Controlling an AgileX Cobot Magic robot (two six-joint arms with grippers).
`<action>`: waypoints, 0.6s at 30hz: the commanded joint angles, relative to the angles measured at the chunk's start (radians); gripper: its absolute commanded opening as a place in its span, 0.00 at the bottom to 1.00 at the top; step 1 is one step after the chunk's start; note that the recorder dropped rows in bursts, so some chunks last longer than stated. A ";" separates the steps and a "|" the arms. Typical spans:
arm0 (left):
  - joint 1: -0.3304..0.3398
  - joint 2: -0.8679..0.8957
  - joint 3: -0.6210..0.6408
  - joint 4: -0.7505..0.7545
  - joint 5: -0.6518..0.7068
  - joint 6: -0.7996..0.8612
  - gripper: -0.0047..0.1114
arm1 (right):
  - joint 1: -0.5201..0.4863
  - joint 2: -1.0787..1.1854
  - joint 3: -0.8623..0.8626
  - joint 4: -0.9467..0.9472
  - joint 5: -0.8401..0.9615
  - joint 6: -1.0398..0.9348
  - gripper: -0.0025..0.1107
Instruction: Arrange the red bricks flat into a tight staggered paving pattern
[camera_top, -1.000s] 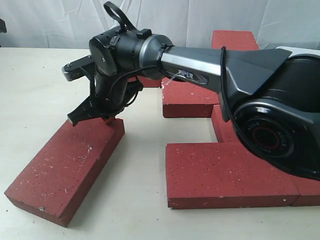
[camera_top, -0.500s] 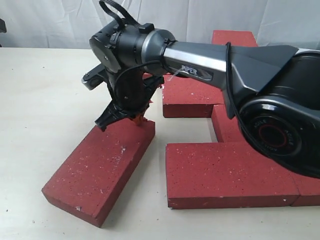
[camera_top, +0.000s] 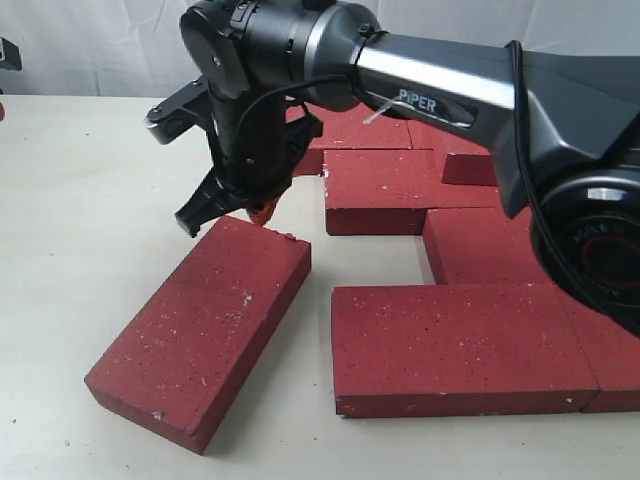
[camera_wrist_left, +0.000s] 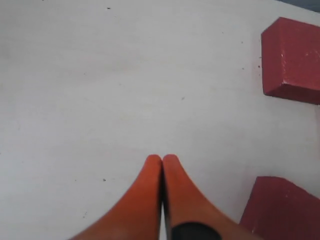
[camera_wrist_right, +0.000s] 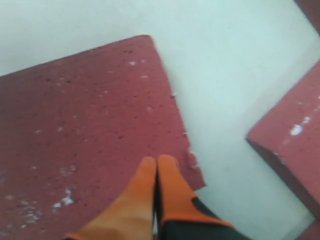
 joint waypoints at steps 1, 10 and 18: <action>-0.065 -0.008 0.000 0.055 0.015 0.019 0.04 | -0.003 -0.045 0.025 0.191 0.006 -0.073 0.01; -0.081 -0.008 0.000 0.050 0.007 0.019 0.04 | -0.003 -0.288 0.434 0.241 0.006 -0.171 0.01; -0.081 -0.008 0.000 0.044 0.005 0.019 0.04 | 0.055 -0.382 0.651 0.261 -0.045 -0.174 0.01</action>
